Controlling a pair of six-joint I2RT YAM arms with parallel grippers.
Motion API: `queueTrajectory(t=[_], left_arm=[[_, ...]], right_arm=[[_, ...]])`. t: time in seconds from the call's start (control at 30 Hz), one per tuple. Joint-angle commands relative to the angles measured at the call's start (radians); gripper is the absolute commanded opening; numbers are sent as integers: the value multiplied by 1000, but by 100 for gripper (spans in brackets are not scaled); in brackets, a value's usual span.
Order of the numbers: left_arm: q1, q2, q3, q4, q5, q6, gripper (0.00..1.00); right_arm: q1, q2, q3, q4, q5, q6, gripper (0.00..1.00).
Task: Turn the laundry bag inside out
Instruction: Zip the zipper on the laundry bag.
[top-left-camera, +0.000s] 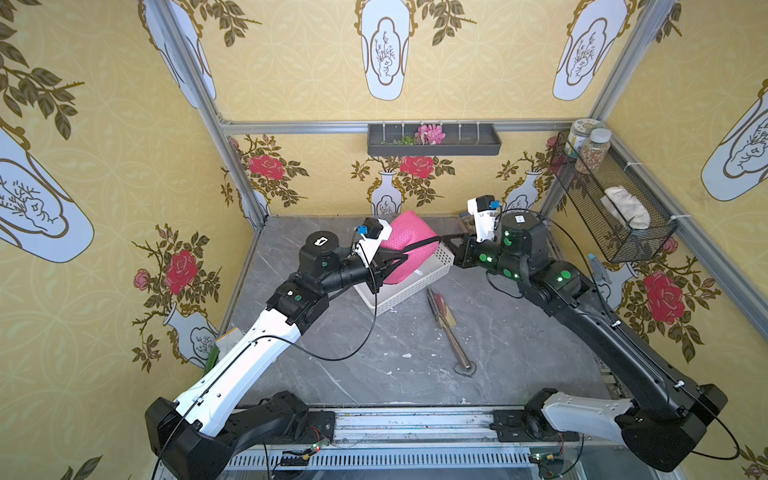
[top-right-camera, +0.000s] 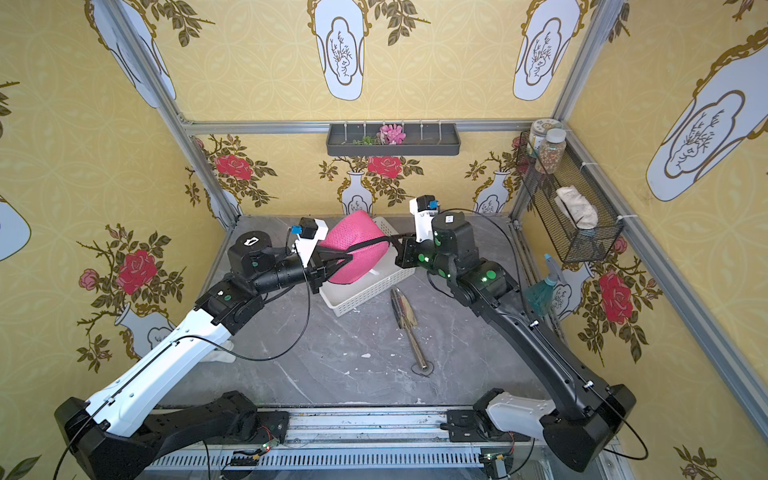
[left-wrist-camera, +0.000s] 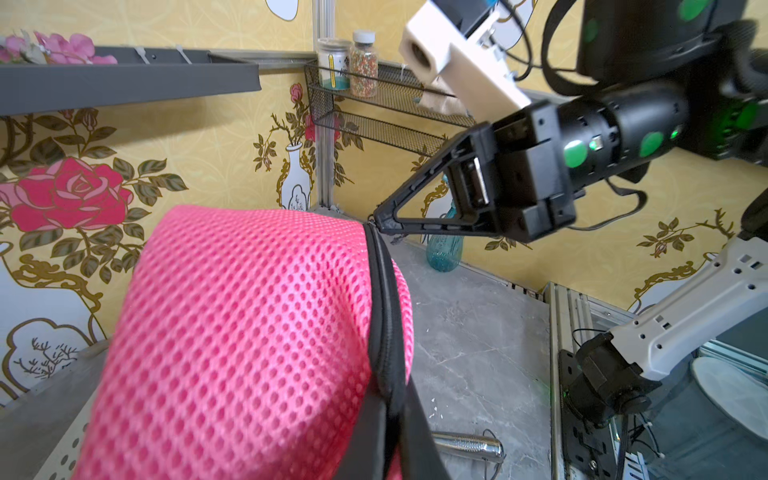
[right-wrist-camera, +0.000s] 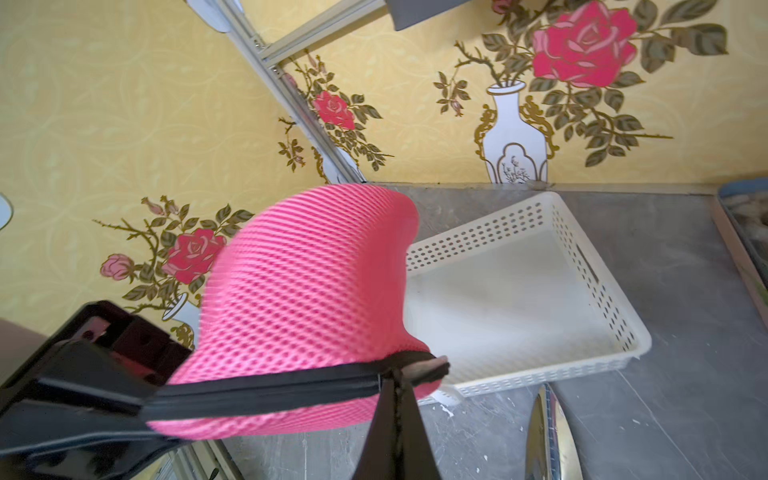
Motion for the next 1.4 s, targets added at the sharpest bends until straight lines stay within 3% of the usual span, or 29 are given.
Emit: queueTrajectory(t=[0.0,0.13,0.17,0.4,0.7,0.87,1.17,1.3,1.37], left_arm=[[10,-32,-48,152,19,-62,0],[24,-56,-117,288,36,-142,1],[24,-51,-119,281,33,-145,13],[18,18,-37,98,-10,-63,47],[10,49,19,7,47,16,56],[12,84,35,-87,35,39,48],[11,85,38,-91,60,41,17],[13,84,46,-82,66,38,0],[12,78,45,-71,65,36,0]], right_arm=[[-33,-13,-14,-6,37,58,0],[-40,-4,-6,4,12,66,0],[-38,-1,3,14,-2,63,0],[67,50,99,-6,-52,-49,0],[135,104,166,-51,-65,-113,0],[159,131,191,-55,-97,-133,0],[188,147,219,-67,-117,-161,0],[191,143,216,-74,-66,-152,0],[187,133,210,-84,-6,-136,0]])
